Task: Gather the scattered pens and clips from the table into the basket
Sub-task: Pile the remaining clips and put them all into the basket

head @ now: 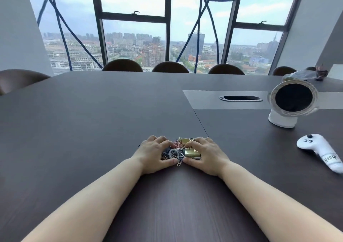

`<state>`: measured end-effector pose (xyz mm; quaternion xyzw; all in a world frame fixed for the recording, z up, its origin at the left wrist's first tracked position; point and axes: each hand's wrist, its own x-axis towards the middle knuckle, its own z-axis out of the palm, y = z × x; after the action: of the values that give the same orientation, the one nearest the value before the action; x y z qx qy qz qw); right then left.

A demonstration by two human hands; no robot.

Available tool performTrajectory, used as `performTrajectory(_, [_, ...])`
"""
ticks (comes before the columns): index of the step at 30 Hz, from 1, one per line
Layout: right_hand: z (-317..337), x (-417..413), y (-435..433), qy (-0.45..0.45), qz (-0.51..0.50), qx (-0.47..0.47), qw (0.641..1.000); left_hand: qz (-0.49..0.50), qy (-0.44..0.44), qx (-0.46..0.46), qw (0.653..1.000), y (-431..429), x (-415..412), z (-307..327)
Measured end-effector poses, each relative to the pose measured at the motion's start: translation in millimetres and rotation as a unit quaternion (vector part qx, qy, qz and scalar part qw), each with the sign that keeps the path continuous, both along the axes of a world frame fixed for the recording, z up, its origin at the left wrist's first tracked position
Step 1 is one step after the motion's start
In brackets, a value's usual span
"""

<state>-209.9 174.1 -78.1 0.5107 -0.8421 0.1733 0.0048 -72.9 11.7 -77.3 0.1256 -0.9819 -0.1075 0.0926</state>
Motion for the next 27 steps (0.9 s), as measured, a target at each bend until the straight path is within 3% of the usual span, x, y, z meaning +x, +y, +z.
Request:
performTrajectory(4, [2, 5, 3, 0.015, -0.013, -0.003, 1.000, 0.029, 0.043, -0.003, 0.999, 7, 7, 0])
performTrajectory(8, [4, 14, 3, 0.044, -0.009, 0.003, 0.999, 0.049, -0.004, -0.019, 0.999, 15, 8, 8])
performTrajectory(13, [11, 34, 0, 0.027, -0.029, -0.028, 0.999, 0.069, -0.033, 0.031, 0.997, 13, 14, 21])
performTrajectory(19, [24, 40, -13, -0.048, -0.079, -0.108, 0.990, 0.118, 0.059, 0.067, 0.989, -9, 52, 43])
performTrajectory(27, [82, 100, -89, -0.079, 0.007, -0.216, 0.973, 0.172, 0.183, 0.049, 0.967, -57, 126, 90])
